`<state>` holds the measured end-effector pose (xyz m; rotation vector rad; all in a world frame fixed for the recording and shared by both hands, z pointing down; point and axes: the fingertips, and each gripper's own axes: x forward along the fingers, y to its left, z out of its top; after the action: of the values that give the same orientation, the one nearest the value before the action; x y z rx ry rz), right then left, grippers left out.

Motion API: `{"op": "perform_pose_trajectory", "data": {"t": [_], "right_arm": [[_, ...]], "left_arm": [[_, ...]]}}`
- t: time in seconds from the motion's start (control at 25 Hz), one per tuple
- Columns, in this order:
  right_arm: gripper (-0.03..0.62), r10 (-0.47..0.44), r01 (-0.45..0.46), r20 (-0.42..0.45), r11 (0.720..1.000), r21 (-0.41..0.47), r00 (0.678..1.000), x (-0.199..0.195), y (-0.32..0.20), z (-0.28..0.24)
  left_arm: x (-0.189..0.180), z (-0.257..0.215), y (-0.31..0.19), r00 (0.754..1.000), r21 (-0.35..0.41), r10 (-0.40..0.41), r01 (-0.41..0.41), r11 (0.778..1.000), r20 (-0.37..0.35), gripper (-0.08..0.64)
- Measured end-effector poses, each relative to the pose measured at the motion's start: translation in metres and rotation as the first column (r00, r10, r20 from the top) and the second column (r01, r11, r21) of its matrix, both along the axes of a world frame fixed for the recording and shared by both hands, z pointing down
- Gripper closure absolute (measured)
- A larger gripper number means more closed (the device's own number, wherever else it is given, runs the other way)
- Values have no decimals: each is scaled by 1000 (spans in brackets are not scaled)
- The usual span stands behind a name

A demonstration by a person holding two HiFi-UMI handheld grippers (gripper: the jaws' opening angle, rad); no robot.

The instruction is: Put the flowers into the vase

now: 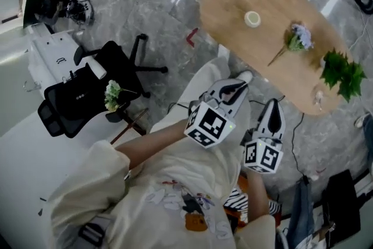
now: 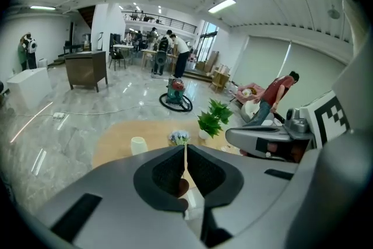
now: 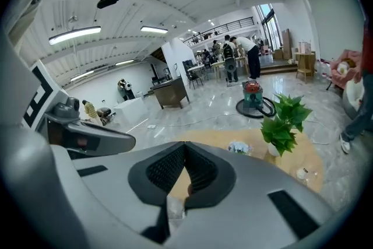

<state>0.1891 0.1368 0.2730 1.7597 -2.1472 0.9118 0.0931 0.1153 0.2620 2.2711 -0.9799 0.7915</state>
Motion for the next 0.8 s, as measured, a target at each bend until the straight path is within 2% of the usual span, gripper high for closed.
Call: {"op": "perform_pose_trajectory", "data": {"t": [0.2, 0.44, 0.56, 0.68, 0.8], "right_arm": [[589, -8, 8, -2, 1000, -21, 1000, -21, -17, 18], [589, 1, -2, -6, 1000, -13, 1000, -29, -52, 47], [589, -23, 23, -16, 999, -23, 1000, -21, -66, 70], [589, -25, 25, -27, 999, -28, 999, -11, -86, 96], [589, -18, 18, 0, 997, -76, 1000, -10, -100, 128]], "left_arm": [[-19, 4, -20, 1000, 3, -19, 19, 1000, -14, 538], [-26, 39, -52, 998, -28, -65, 64, 998, -26, 539], [-18, 70, -61, 997, -62, -75, 73, 995, -27, 538], [-9, 95, -75, 998, -62, -58, 56, 997, -32, 539], [-12, 111, -86, 998, -62, -54, 52, 997, -30, 539]]}}
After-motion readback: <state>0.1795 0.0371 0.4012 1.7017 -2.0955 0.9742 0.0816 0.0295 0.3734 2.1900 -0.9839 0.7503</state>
